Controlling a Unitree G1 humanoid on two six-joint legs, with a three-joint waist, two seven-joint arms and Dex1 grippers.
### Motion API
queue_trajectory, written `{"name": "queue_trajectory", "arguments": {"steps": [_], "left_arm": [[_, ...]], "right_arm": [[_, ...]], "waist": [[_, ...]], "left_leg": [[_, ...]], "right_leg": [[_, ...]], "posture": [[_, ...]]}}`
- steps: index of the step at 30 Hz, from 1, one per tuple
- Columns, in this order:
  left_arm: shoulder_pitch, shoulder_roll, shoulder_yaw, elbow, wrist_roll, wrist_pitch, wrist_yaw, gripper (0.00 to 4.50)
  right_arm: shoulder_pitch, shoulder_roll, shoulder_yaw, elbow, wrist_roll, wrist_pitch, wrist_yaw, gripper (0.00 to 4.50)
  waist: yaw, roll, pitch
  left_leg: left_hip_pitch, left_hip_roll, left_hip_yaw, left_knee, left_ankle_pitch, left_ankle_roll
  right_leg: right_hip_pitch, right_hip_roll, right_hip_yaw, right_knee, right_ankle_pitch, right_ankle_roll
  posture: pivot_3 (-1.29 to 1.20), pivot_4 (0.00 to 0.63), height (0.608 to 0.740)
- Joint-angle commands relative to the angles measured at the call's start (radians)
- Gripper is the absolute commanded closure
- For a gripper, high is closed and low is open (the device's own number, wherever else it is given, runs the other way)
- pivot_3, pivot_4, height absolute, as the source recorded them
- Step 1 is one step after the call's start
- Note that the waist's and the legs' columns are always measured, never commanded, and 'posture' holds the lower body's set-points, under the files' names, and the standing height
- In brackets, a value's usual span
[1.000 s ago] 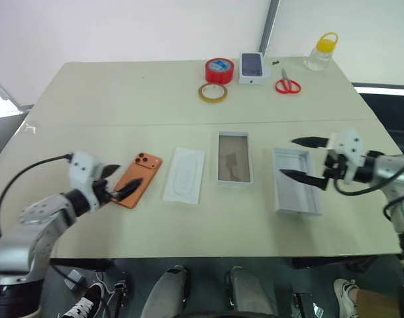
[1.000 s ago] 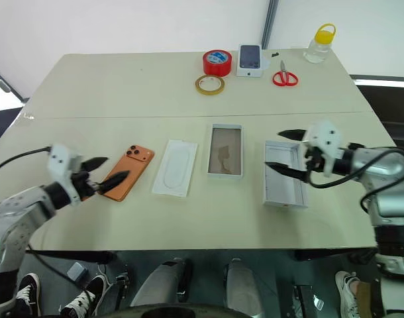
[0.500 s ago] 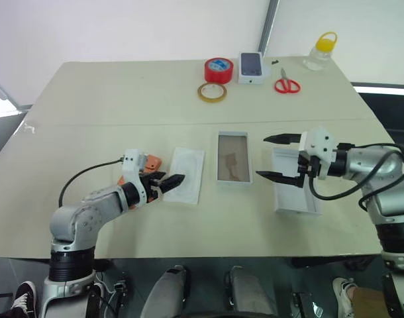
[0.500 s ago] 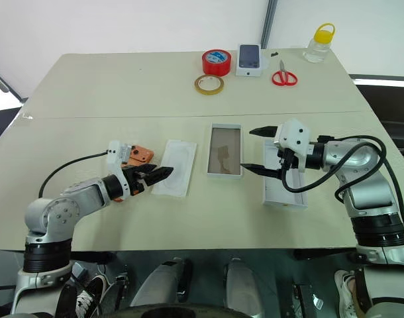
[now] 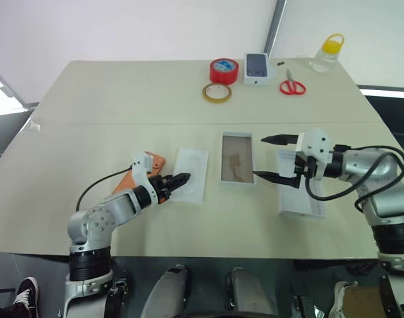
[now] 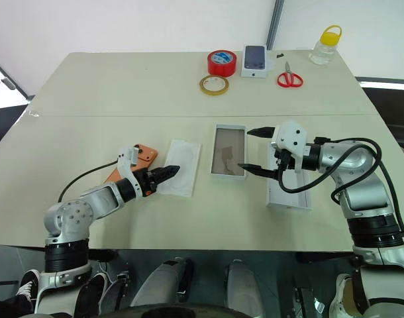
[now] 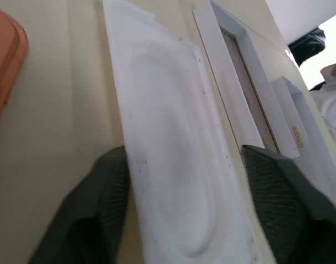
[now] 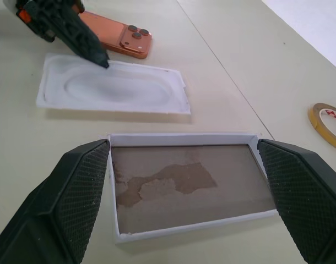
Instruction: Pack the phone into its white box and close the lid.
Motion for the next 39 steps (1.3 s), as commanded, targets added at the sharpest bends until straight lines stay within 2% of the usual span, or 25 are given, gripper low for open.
{"name": "queue_trajectory", "arguments": {"steps": [1,3,4,10,13,17,24,27,28,34,39], "left_arm": [[0.012,-0.005,-0.015,0.016,0.002,0.024,0.017,3.43],[0.014,0.0,-0.015,0.022,0.005,0.028,0.02,4.39],[0.014,0.003,-0.015,0.024,0.008,0.032,0.027,4.49],[0.008,0.003,0.007,0.023,-0.009,0.034,0.039,4.49],[-0.006,0.02,0.013,0.004,-0.009,0.027,0.04,4.49],[-0.076,0.086,0.076,-0.029,-0.036,0.012,0.044,4.49],[-0.107,0.088,0.084,-0.049,-0.043,-0.006,0.068,4.49],[-0.102,0.073,0.086,-0.061,-0.038,-0.018,0.083,4.5],[-0.101,0.069,0.088,-0.065,-0.043,-0.016,0.086,4.5],[-0.115,0.016,0.11,-0.099,-0.071,-0.017,0.145,4.5],[-0.147,-0.015,0.129,-0.112,-0.139,0.015,0.184,4.5]], "right_arm": [[-0.019,0.003,-0.016,-0.022,0.0,-0.023,-0.007,0.0],[-0.021,0.003,-0.016,-0.022,0.001,-0.023,-0.008,0.0],[-0.021,0.003,-0.015,-0.022,0.001,-0.024,-0.008,0.0],[0.0,0.029,0.008,-0.025,-0.006,-0.025,-0.015,0.0],[0.016,0.059,0.044,-0.073,0.031,0.066,-0.018,0.0],[-0.002,0.105,0.16,-0.02,-0.069,0.057,-0.023,0.0],[-0.065,0.134,0.252,0.128,-0.192,0.022,-0.034,0.0],[-0.077,0.147,0.262,0.153,-0.189,0.035,-0.005,0.79],[-0.076,0.145,0.269,0.155,-0.197,0.026,0.003,1.22],[-0.072,0.171,0.28,0.115,-0.186,0.05,0.016,4.44],[-0.051,0.198,0.305,0.026,-0.201,0.061,0.01,4.44]], "waist": [[0.001,0.0,0.0],[0.001,0.0,0.0],[0.001,0.0,0.0],[-0.001,0.0,0.0],[-0.002,0.0,0.0],[-0.011,-0.001,0.001],[-0.019,-0.002,0.001],[-0.021,-0.002,0.001],[-0.021,-0.002,0.001],[-0.023,-0.002,0.001],[-0.022,-0.002,0.001]], "left_leg": [[0.0,0.0,0.0,0.0,0.0,0.0],[0.0,0.0,0.0,0.0,0.0,0.0],[0.0,0.0,0.0,0.0,0.0,0.0],[0.0,0.0,0.0,0.0,0.0,0.0],[0.0,0.001,0.0,0.0,0.0,0.0],[0.0,0.001,0.0,-0.001,0.001,-0.001],[0.0,0.0,0.0,0.0,0.004,-0.006],[0.0,0.0,0.0,-0.001,0.004,-0.006],[0.0,0.0,0.0,-0.001,0.004,-0.006],[0.0,0.001,0.0,-0.001,0.004,-0.006],[0.0,0.001,0.0,0.0,0.004,-0.007]], "right_leg": [[0.0,0.0,0.0,0.0,0.0,0.0],[0.0,0.0,0.0,0.0,0.0,0.0],[0.0,0.0,0.0,0.0,0.0,0.0],[0.0,0.001,0.0,0.0,0.0,0.0],[0.0,0.001,0.0,0.0,0.0,0.0],[-0.002,0.002,0.0,0.001,0.0,0.0],[-0.001,0.001,0.0,0.001,0.0,0.0],[-0.002,0.001,0.0,0.001,0.0,0.0],[-0.002,0.001,0.0,0.001,0.0,0.0],[-0.002,0.001,0.0,0.002,0.0,0.0],[-0.002,0.001,0.0,0.002,0.0,0.0]], "posture": [[0.0,0.15,0.74],[0.0,0.15,0.74],[0.0,0.15,0.74],[0.0,0.15,0.74],[0.0,0.15,0.74],[0.0,0.15,0.74],[0.0,0.15,0.74],[0.0,0.15,0.74],[0.0,0.15,0.74],[0.0,0.15,0.74],[0.0,0.15,0.74]]}}
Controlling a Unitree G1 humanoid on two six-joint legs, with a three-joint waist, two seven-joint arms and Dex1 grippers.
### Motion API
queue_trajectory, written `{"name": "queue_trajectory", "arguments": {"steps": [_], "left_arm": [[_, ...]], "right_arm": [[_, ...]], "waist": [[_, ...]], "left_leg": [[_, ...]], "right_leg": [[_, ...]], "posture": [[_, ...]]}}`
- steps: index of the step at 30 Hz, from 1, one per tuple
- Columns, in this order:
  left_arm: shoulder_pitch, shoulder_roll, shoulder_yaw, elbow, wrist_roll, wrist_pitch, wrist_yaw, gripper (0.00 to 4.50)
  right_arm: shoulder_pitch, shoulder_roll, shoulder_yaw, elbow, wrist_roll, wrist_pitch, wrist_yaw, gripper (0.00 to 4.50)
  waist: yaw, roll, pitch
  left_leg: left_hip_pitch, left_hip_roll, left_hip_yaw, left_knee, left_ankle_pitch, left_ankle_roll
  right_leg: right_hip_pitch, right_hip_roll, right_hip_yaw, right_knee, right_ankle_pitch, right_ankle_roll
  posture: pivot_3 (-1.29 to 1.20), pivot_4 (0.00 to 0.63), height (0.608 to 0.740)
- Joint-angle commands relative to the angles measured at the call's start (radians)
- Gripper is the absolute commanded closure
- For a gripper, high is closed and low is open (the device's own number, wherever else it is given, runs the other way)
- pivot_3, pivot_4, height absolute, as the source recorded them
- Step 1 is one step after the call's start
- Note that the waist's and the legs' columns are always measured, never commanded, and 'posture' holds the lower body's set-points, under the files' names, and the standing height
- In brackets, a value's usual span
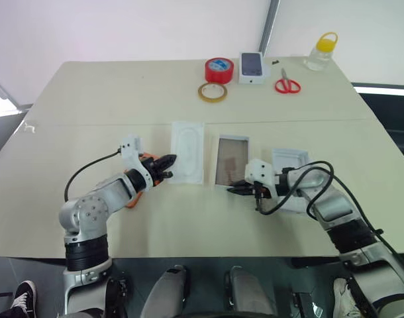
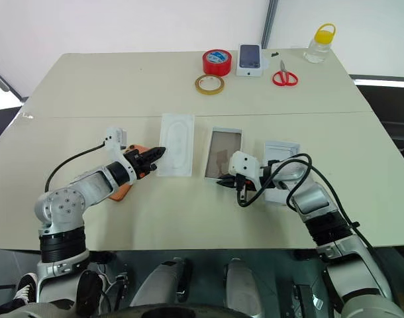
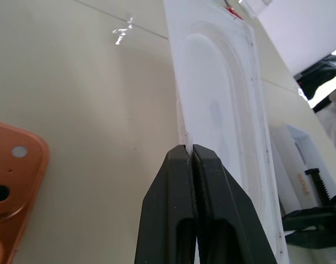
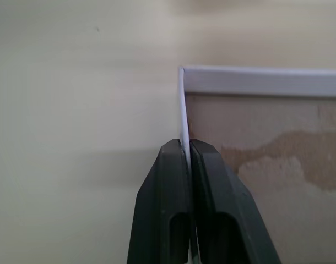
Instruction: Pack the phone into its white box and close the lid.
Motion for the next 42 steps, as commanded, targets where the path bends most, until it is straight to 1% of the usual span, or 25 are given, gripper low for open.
{"name": "queue_trajectory", "arguments": {"steps": [1,5,8,9,11,12,14,15,17,20,22,24,27,31,33,34,36,37,40,42], "left_arm": [[-0.042,-0.022,0.037,-0.041,-0.087,0.021,0.036,4.5],[-0.046,-0.029,0.034,-0.041,-0.117,0.033,0.06,4.5],[-0.009,-0.006,-0.026,-0.052,-0.067,0.015,0.047,4.5],[0.002,-0.005,-0.041,-0.055,-0.058,0.007,0.044,4.5],[0.013,-0.018,-0.046,-0.058,-0.07,0.004,0.05,4.5],[0.02,-0.022,-0.055,-0.065,-0.067,-0.001,0.051,4.5],[0.035,-0.027,-0.07,-0.072,-0.06,-0.01,0.048,4.5],[0.042,-0.027,-0.079,-0.075,-0.055,-0.013,0.05,4.5],[0.05,-0.037,-0.083,-0.078,-0.064,-0.013,0.057,4.5],[0.054,-0.051,-0.087,-0.085,-0.064,-0.02,0.066,4.5],[0.062,-0.072,-0.105,-0.09,-0.053,-0.029,0.079,4.5],[0.078,-0.088,-0.128,-0.097,-0.041,-0.038,0.09,4.5],[0.1,-0.106,-0.146,-0.107,-0.023,-0.056,0.098,4.5],[0.118,-0.109,-0.164,-0.105,-0.011,-0.061,0.1,4.5],[0.117,-0.114,-0.163,-0.1,-0.014,-0.058,0.1,3.86],[0.116,-0.113,-0.165,-0.099,-0.011,-0.06,0.097,3.62],[0.115,-0.11,-0.168,-0.099,-0.006,-0.063,0.092,2.72],[0.116,-0.108,-0.169,-0.102,-0.005,-0.063,0.09,2.16],[0.112,-0.087,-0.163,-0.12,-0.001,-0.066,0.081,0.72],[0.111,-0.063,-0.161,-0.132,-0.004,-0.063,0.065,0.72]], "right_arm": [[0.018,0.032,0.025,-0.141,0.019,0.018,-0.005,4.44],[0.053,0.087,0.046,-0.231,0.02,0.068,-0.055,4.44],[0.06,0.109,0.044,-0.243,0.02,0.075,-0.077,4.44],[0.06,0.113,0.04,-0.249,0.033,0.095,-0.077,4.19],[0.067,0.108,0.033,-0.25,0.033,0.073,-0.082,3.64],[0.072,0.105,0.027,-0.25,0.031,0.062,-0.09,3.23],[0.079,0.094,0.02,-0.254,0.031,0.046,-0.093,2.2],[0.083,0.085,0.009,-0.263,0.037,0.042,-0.094,1.77],[0.086,0.059,-0.037,-0.289,0.095,0.099,-0.074,1.77],[0.102,-0.001,-0.083,-0.3,0.117,0.098,-0.052,1.77],[0.118,-0.069,-0.135,-0.263,0.116,0.077,-0.034,1.77],[0.118,-0.11,-0.171,-0.195,0.102,0.048,-0.04,1.77],[0.108,-0.121,-0.19,-0.125,0.089,-0.004,-0.058,1.77],[0.083,-0.089,-0.216,-0.058,0.101,-0.032,-0.09,1.77],[0.079,-0.083,-0.212,-0.052,0.097,-0.043,-0.096,1.73],[0.078,-0.079,-0.21,-0.053,0.097,-0.047,-0.097,1.73],[0.073,-0.072,-0.209,-0.05,0.095,-0.052,-0.103,1.73],[0.065,-0.067,-0.207,-0.044,0.092,-0.058,-0.108,1.73],[0.026,-0.039,-0.204,-0.037,0.096,-0.055,-0.129,1.73],[-0.005,-0.002,-0.203,-0.046,0.115,-0.04,-0.144,1.73]], "waist": [[-0.001,0.0,0.0],[-0.003,0.0,0.0],[-0.001,0.0,0.0],[-0.001,0.0,0.0],[0.0,0.0,0.0],[0.0,0.0,0.0],[0.001,0.0,0.0],[0.001,0.0,0.0],[0.001,0.0,0.0],[0.002,0.0,0.0],[0.002,0.0,0.0],[0.003,-0.001,0.0],[0.0,-0.001,0.0],[-0.002,-0.001,0.0],[0.001,-0.001,0.0],[0.002,-0.001,0.0],[0.003,-0.001,0.0],[0.003,-0.001,0.0],[-0.001,-0.001,0.0],[-0.005,-0.001,0.0]], "left_leg": [[0.0,0.0,0.0,0.0,0.0,0.0],[0.0,0.0,-0.001,0.0,0.0,0.0],[0.0,0.0,-0.001,0.0,0.0,-0.001],[0.0,0.0,-0.001,0.0,0.0,-0.001],[0.0,0.0,-0.001,0.0,0.001,-0.001],[0.0,0.0,-0.001,0.0,0.0,-0.001],[0.0,0.0,-0.001,0.0,0.0,-0.001],[0.0,0.0,-0.001,0.0,0.0,-0.001],[0.0,0.0,-0.001,0.0,0.0,-0.001],[0.0,0.0,-0.001,0.0,-0.001,0.002],[0.0,0.0,-0.001,0.0,-0.002,0.003],[0.0,0.0,-0.001,0.0,-0.002,0.003],[0.0,0.0,0.0,0.0,-0.002,0.004],[0.001,0.001,0.0,-0.001,-0.002,0.004],[0.0,0.001,0.0,-0.001,-0.002,0.003],[0.0,0.0,0.0,0.0,-0.001,0.002],[0.0,0.0,0.0,0.0,-0.001,0.002],[0.0,0.0,0.0,0.0,-0.001,0.002],[0.0,0.0,0.0,0.0,-0.001,0.001],[0.0,0.001,0.0,-0.001,-0.001,0.001]], "right_leg": [[0.0,0.0,0.0,0.0,0.0,0.0],[0.0,0.0,0.0,0.0,0.0,0.0],[0.0,0.0,0.0,0.0,0.0,0.0],[0.0,0.0,0.0,0.0,0.0,0.0],[0.0,0.001,0.0,0.0,0.0,0.0],[0.0,0.0,0.0,0.0,0.0,0.0],[0.0,0.0,0.0,0.0,0.0,0.0],[0.0,0.0,0.0,0.0,0.0,0.0],[0.0,0.0,0.0,0.0,0.0,0.0],[0.0,0.0,0.0,0.0,0.0,0.0],[0.0,0.0,0.0,0.0,0.0,0.0],[0.001,0.0,0.0,-0.001,0.0,0.0],[0.001,0.0,0.0,-0.001,0.0,0.0],[0.001,0.001,0.0,0.0,0.0,0.0],[0.001,0.001,0.0,0.0,0.0,0.0],[0.001,0.001,0.0,0.0,0.0,0.0],[0.001,0.0,0.0,-0.001,0.0,0.0],[0.001,0.0,0.0,-0.001,0.0,0.0],[0.001,0.001,0.0,-0.001,0.0,0.0],[0.0,0.001,0.0,0.0,0.0,0.0]], "posture": [[0.0,0.15,0.74],[0.0,0.15,0.74],[0.0,0.15,0.74],[0.0,0.15,0.74],[0.0,0.15,0.74],[0.0,0.15,0.74],[0.0,0.15,0.74],[0.0,0.15,0.74],[0.0,0.15,0.74],[0.0,0.15,0.74],[0.0,0.15,0.74],[0.0,0.15,0.74],[0.0,0.15,0.74],[0.0,0.15,0.74],[0.0,0.15,0.74],[0.0,0.15,0.74],[0.0,0.15,0.74],[0.0,0.15,0.74],[0.0,0.15,0.74],[0.0,0.15,0.74]]}}
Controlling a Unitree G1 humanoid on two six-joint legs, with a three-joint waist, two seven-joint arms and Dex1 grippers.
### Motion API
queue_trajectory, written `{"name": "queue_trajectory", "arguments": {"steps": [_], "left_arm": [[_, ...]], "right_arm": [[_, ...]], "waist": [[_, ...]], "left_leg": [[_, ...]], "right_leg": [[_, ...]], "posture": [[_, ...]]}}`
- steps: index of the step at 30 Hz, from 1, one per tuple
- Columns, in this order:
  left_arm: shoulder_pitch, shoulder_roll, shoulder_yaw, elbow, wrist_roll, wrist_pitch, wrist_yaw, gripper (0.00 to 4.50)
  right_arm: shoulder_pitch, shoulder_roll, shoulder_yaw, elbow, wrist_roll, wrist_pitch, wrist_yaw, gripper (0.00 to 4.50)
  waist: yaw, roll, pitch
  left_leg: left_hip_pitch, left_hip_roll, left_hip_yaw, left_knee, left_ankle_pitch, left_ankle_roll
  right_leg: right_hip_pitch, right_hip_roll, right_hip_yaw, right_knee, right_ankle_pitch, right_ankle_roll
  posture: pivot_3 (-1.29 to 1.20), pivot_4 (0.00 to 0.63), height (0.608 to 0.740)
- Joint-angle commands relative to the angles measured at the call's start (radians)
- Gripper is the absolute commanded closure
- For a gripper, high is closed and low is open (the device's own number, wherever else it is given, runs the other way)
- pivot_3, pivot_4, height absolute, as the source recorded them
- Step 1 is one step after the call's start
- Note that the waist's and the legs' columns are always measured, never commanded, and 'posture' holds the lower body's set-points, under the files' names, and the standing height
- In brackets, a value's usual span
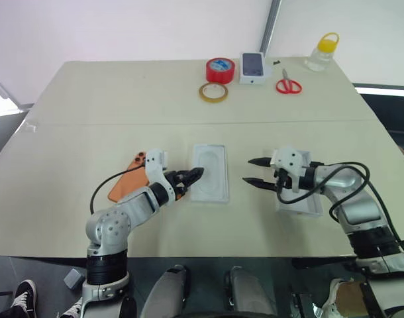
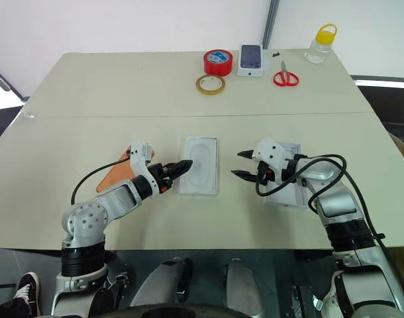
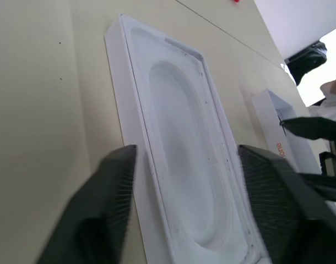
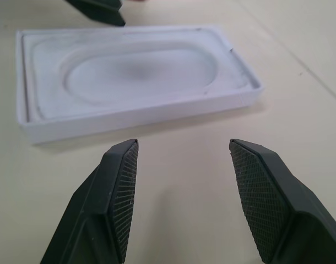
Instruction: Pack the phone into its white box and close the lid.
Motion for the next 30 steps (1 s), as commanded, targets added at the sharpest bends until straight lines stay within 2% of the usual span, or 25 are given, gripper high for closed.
{"name": "queue_trajectory", "arguments": {"steps": [1,3,5,7,8,10,15,19,21,26,30], "left_arm": [[-0.006,0.035,-0.003,-0.061,-0.006,-0.016,-0.037,0.72],[-0.002,0.077,-0.022,-0.084,0.034,-0.073,-0.088,0.67],[0.007,0.138,-0.049,-0.11,0.111,-0.165,-0.141,0.67],[0.012,0.17,-0.02,-0.09,0.091,-0.157,-0.164,0.67],[0.015,0.19,-0.004,-0.083,0.106,-0.19,-0.181,0.67],[0.022,0.215,0.024,-0.072,0.126,-0.256,-0.216,0.67],[0.027,0.342,0.146,0.014,0.106,-0.253,-0.279,0.67],[0.021,0.383,0.179,0.059,0.116,-0.264,-0.298,0.67],[0.012,0.398,0.193,0.09,0.122,-0.267,-0.302,0.67],[-0.009,0.441,0.226,0.171,0.106,-0.224,-0.315,0.67],[-0.033,0.511,0.292,0.281,0.03,-0.105,-0.356,0.67]], "right_arm": [[-0.059,0.051,-0.018,-0.033,0.049,0.034,-0.023,1.73],[-0.076,0.103,0.007,-0.054,0.064,0.081,-0.039,2.3],[-0.087,0.16,0.045,-0.06,0.037,0.085,-0.074,3.13],[-0.095,0.201,0.084,-0.042,-0.014,0.087,-0.115,4.14],[-0.099,0.209,0.12,-0.018,-0.073,0.058,-0.142,4.39],[-0.105,0.221,0.169,0.024,-0.152,0.015,-0.183,4.39],[-0.118,0.22,0.25,0.102,-0.258,-0.005,-0.203,4.39],[-0.071,0.138,0.294,0.014,-0.241,0.005,-0.05,4.39],[-0.056,0.129,0.3,-0.022,-0.227,0.008,-0.022,4.39],[-0.108,0.2,0.255,0.021,-0.244,0.004,-0.128,4.39],[-0.179,0.277,0.198,0.029,-0.208,0.016,-0.206,4.39]], "waist": [[0.0,0.0,0.0],[0.001,0.0,0.0],[0.001,0.0,0.0],[0.003,0.001,0.0],[0.003,0.001,0.0],[0.003,0.001,0.0],[0.001,0.001,0.0],[0.009,0.001,0.0],[0.009,0.0,-0.001],[-0.002,0.0,-0.001],[-0.008,0.0,0.0]], "left_leg": [[0.0,0.0,0.0,0.0,0.0,0.0],[0.0,0.0,0.0,0.0,0.001,-0.002],[0.0,0.0,0.0,0.0,0.002,-0.003],[0.0,0.0,0.0,-0.001,0.002,-0.004],[0.0,0.0,0.0,-0.001,0.002,-0.004],[0.0,0.0,0.0,-0.001,0.002,-0.004],[0.0,0.0,0.0,-0.002,0.002,-0.004],[0.0,-0.001,-0.001,-0.001,0.002,-0.004],[0.0,-0.001,-0.002,-0.001,0.001,-0.003],[0.0,-0.001,-0.002,-0.002,0.0,0.0],[0.0,0.0,-0.001,-0.003,0.0,-0.001]], "right_leg": [[0.0,0.0,0.0,0.0,0.0,0.0],[0.0,0.0,0.0,0.0,0.0,0.0],[0.0,0.0,0.0,0.0,0.0,0.0],[-0.001,0.0,0.0,0.0,0.0,0.0],[-0.001,0.0,0.0,0.0,0.0,0.0],[-0.001,0.0,0.0,0.0,0.0,0.0],[-0.002,0.0,0.0,0.0,0.0,0.0],[-0.001,-0.001,0.0,-0.001,0.0,0.0],[0.0,-0.001,-0.001,-0.002,0.0,0.0],[-0.001,-0.001,-0.001,0.0,0.0,-0.001],[-0.004,0.0,0.0,0.002,0.001,-0.001]], "posture": [[0.0,0.15,0.74],[0.0,0.15,0.74],[0.0,0.15,0.74],[0.0,0.15,0.74],[0.0,0.15,0.74],[0.0,0.15,0.74],[0.0,0.15,0.74],[0.0,0.15,0.74],[0.0,0.15,0.74],[0.0,0.15,0.74],[0.0,0.15,0.74]]}}
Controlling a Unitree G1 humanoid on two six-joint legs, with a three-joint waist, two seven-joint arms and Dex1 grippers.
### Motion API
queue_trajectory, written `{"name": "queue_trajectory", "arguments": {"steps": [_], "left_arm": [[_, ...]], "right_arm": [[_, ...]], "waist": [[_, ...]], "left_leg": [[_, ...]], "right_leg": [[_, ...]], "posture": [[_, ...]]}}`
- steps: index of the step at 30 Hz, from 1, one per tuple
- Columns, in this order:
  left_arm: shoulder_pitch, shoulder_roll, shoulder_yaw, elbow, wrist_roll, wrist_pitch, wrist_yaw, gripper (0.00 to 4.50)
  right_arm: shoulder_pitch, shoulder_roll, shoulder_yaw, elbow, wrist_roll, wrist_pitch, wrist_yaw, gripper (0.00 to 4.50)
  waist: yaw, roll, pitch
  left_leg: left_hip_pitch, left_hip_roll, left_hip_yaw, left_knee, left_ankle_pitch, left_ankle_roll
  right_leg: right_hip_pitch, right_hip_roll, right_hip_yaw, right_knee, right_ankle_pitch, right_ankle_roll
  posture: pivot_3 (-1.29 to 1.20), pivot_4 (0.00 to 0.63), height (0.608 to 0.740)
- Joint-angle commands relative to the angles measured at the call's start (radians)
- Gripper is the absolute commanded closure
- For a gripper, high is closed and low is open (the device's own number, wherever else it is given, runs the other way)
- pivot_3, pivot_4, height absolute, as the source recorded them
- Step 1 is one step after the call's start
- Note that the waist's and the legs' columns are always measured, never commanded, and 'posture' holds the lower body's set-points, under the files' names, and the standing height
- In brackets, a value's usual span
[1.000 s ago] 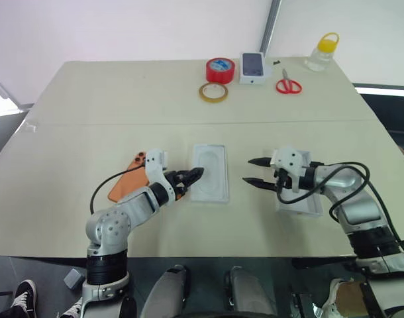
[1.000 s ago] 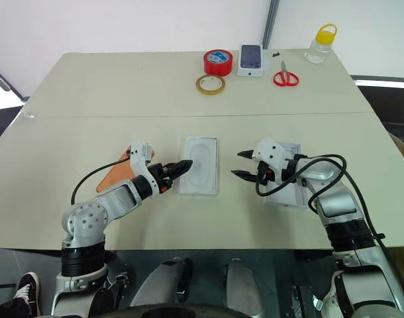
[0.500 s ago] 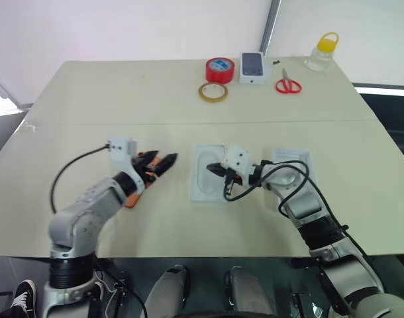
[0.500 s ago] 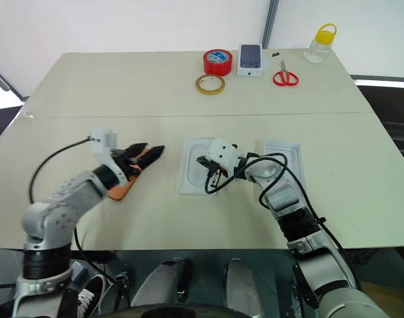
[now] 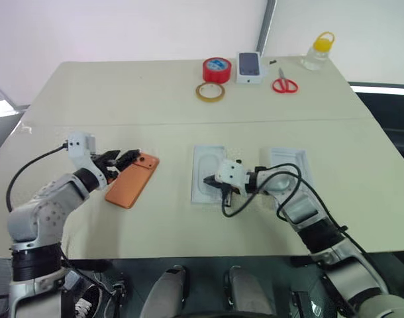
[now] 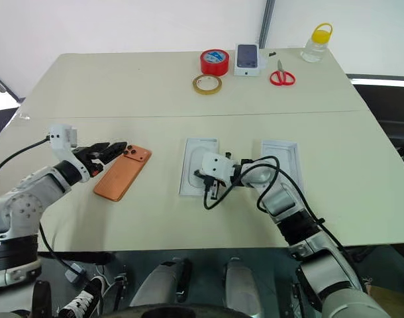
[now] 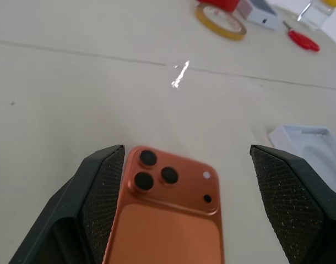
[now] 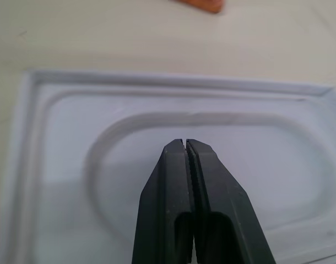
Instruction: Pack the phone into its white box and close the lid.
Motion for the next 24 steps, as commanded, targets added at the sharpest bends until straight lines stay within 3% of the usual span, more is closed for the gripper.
{"name": "queue_trajectory", "arguments": {"steps": [1,9,16,24], "left_arm": [[-0.032,0.074,0.08,0.088,-0.065,0.101,-0.048,0.67],[-0.045,0.27,-0.118,0.283,0.037,0.119,-0.362,0.67],[-0.098,0.288,-0.268,0.418,0.14,0.056,-0.572,0.67],[-0.13,0.259,-0.349,0.461,0.224,0.061,-0.645,0.67]], "right_arm": [[-0.08,0.063,-0.071,-0.036,0.05,0.03,-0.061,4.39],[-0.149,0.232,0.065,-0.098,0.0,0.187,-0.09,4.39],[-0.214,0.319,0.256,0.061,-0.111,0.322,-0.08,4.39],[-0.291,0.421,0.254,0.268,-0.143,0.341,-0.135,4.39]], "waist": [[0.0,0.0,0.0],[0.002,0.0,0.0],[0.004,-0.001,-0.001],[0.001,0.001,-0.003]], "left_leg": [[0.0,0.0,0.0,0.0,0.001,-0.001],[0.0,0.0,0.0,-0.004,0.003,-0.005],[0.0,0.0,0.0,-0.004,0.003,-0.005],[0.001,0.0,0.0,-0.005,0.003,-0.005]], "right_leg": [[0.0,0.0,0.0,0.0,0.0,0.0],[-0.006,0.0,0.0,0.0,0.0,0.0],[-0.007,0.0,0.0,0.0,0.0,-0.001],[-0.007,0.0,0.0,0.002,0.001,-0.001]], "posture": [[0.0,0.15,0.74],[0.0,0.15,0.74],[0.0,0.15,0.74],[0.0,0.15,0.74]]}}
